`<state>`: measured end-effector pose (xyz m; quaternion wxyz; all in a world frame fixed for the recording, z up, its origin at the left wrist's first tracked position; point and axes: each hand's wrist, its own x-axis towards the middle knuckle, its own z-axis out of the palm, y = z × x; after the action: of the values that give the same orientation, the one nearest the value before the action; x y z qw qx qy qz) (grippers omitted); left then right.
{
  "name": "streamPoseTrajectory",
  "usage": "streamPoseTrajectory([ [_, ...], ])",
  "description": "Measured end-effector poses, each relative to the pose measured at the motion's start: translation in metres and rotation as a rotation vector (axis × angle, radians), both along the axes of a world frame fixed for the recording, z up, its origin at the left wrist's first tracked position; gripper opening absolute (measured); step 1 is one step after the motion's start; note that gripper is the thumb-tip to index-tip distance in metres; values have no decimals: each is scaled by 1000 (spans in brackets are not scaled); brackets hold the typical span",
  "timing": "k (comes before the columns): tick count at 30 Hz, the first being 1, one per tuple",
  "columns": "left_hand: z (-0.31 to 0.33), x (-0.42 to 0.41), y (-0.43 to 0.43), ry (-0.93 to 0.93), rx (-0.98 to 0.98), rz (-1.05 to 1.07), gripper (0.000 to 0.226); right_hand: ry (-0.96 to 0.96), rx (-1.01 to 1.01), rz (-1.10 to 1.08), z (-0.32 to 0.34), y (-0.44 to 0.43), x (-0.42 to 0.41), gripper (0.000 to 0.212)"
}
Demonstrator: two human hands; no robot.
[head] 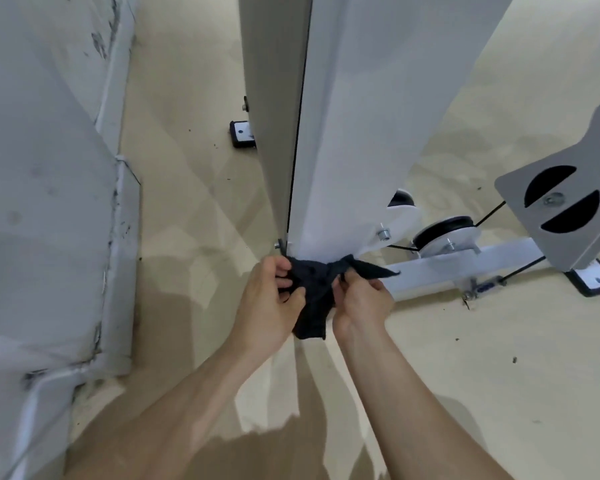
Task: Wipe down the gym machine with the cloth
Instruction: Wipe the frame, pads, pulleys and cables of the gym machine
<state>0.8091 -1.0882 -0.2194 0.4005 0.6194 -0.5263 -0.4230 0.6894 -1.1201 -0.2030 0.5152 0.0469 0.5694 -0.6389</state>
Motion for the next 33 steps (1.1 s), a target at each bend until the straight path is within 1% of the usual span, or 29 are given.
streamPoseTrajectory([
  [1, 8, 6, 1, -78, -53, -75, 32, -15, 4, -85, -3, -2, -6, 22],
  [2, 12, 12, 1, -207, -159, -194, 32, 9, 6, -131, -9, -4, -9, 21],
  [3, 12, 19, -2, -391, -301, -367, 34, 130, 26, -106, -14, -5, -9, 18],
  [4, 12, 24, -3, -596, -427, -582, 38, 351, 59, -9, -20, -4, -6, 13],
  [5, 14, 27, -3, -795, -499, -797, 41, 597, 65, 116, -27, 1, 0, 9],
  [6, 15, 29, -3, -969, -508, -952, 44, 802, 23, 247, -33, 7, 8, 13],
  [7, 16, 30, -3, -1113, -524, -1035, 43, 953, -47, 380, -38, 16, 14, 18],
  [9, 17, 31, -4, -1329, -593, -1092, 39, 1192, -140, 637, -51, 31, 15, 20],
  [10, 14, 30, -3, -1435, -579, -1124, 42, 1294, -181, 794, -53, 33, 6, 20],
  [11, 8, 28, -4, -1495, -560, -1152, 47, 1391, -248, 957, -52, 29, -6, 20],
  [12, 2, 23, -7, -1562, -581, -1173, 51, 1416, -339, 1110, -46, 21, -20, 19],
  [13, -2, 18, -9, -1589, -660, -1145, 53, 1465, -426, 1240, -40, 11, -35, 17],
  [14, -5, 10, -11, -1597, -721, -1113, 56, 1610, -490, 1387, -29, 1, -47, 16],
  [15, -8, 0, -12, -1607, -723, -1066, 57, 1768, -528, 1495, -21, -10, -60, 16],
  [16, -12, -10, -12, -1616, -717, -1015, 55, 1870, -520, 1548, -15, -17, -71, 16],
  [18, -12, -31, -16, -1557, -740, -901, 42, 1963, -485, 1543, -12, -19, -87, 17],
  [20, -19, -39, -18, -1547, -696, -860, 35, 1983, -439, 1476, -14, -14, -90, 16],
  [22, -19, -41, -22, -1527, -672, -786, 32, 2058, -494, 1405, -18, -12, -88, 14],
  [23, -19, -44, -23, -1497, -661, -745, 30, 2061, -507, 1371, -20, -13, -87, 14],
  [25, -21, -50, -25, -1414, -608, -660, 27, 1997, -484, 1330, -23, -15, -86, 14],
  [29, -22, -57, -28, -1294, -503, -553, 34, 1742, -421, 1236, -34, -12, -89, 22],
  [31, -22, -61, -25, -1255, -464, -521, 37, 1678, -341, 1180, -42, -5, -98, 24],
  [33, -22, -64, -17, -1214, -418, -448, 42, 1618, -197, 1105, -46, 4, -117, 21],
])
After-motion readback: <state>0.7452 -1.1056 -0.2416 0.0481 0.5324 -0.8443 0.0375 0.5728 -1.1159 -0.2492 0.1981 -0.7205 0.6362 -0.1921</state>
